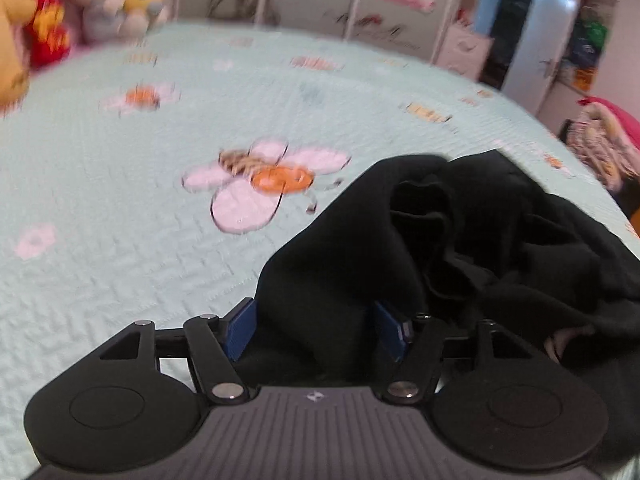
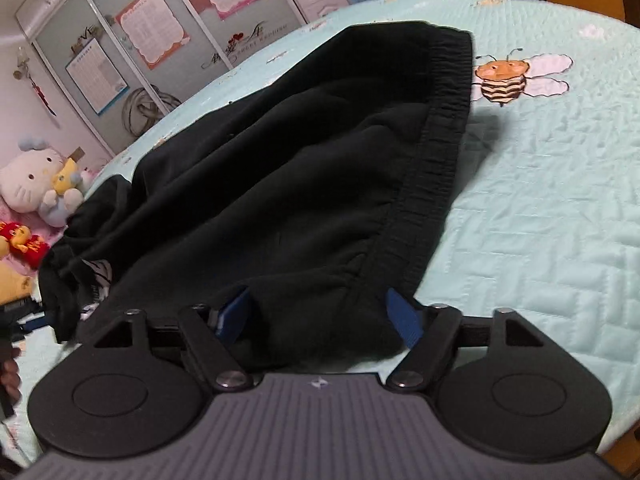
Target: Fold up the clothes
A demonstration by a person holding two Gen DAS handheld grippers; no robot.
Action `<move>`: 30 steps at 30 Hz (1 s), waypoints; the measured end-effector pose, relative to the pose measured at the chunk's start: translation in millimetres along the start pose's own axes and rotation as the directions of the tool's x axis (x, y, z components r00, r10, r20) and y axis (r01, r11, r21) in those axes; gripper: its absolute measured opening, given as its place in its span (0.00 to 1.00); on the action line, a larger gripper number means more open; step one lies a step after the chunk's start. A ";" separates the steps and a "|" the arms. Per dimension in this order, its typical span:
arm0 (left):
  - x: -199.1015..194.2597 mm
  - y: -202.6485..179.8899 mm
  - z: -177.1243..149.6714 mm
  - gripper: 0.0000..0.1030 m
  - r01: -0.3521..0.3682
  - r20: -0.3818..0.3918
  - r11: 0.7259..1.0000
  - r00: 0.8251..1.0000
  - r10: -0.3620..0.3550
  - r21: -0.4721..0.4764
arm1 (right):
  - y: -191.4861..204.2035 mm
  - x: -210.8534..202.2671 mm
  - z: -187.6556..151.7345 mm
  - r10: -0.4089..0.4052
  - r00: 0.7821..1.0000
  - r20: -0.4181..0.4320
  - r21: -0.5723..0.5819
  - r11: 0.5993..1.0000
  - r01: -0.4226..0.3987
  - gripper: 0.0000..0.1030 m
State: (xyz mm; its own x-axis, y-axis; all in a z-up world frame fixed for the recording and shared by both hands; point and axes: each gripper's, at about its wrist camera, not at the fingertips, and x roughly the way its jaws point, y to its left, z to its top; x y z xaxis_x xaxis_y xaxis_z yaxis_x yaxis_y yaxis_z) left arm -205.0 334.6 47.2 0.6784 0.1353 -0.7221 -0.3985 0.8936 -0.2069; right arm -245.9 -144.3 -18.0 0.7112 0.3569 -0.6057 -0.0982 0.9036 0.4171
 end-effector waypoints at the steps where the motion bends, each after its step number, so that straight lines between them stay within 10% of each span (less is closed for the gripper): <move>1: 5.1 2.3 3.9 0.49 0.006 -0.030 1.000 1.000 -0.006 -0.024 | 4.6 3.8 2.5 -0.008 1.000 0.007 -0.018 1.000 0.008 0.80; 2: 5.1 4.2 7.2 0.26 0.017 -0.039 0.999 0.999 -0.018 -0.037 | 10.4 6.2 3.4 -0.027 1.000 0.011 -0.048 0.998 0.028 0.74; 5: -16.8 11.3 13.4 0.14 0.014 0.022 0.999 1.000 -0.013 -0.050 | 21.9 8.6 9.0 -0.097 0.995 0.036 -0.127 0.987 0.101 0.31; 18: -210.6 131.7 0.6 0.10 -0.030 0.345 0.964 0.930 0.124 -0.265 | 6.0 -58.9 25.9 -0.127 0.974 0.188 -0.123 0.981 0.151 0.24; 30: -152.1 147.8 -55.8 0.11 -0.179 0.033 0.968 0.982 0.188 -0.174 | -12.7 -29.2 7.9 -0.211 0.976 0.060 -0.133 0.967 0.218 0.28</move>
State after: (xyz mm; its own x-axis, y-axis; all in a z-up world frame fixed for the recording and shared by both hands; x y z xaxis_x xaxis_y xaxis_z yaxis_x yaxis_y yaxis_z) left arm -401.5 422.2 89.6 0.6115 0.3149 -0.7259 -0.6152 0.7662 -0.1859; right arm -259.9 -168.1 -0.3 0.7561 0.1430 -0.6387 -0.0328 0.9829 0.1812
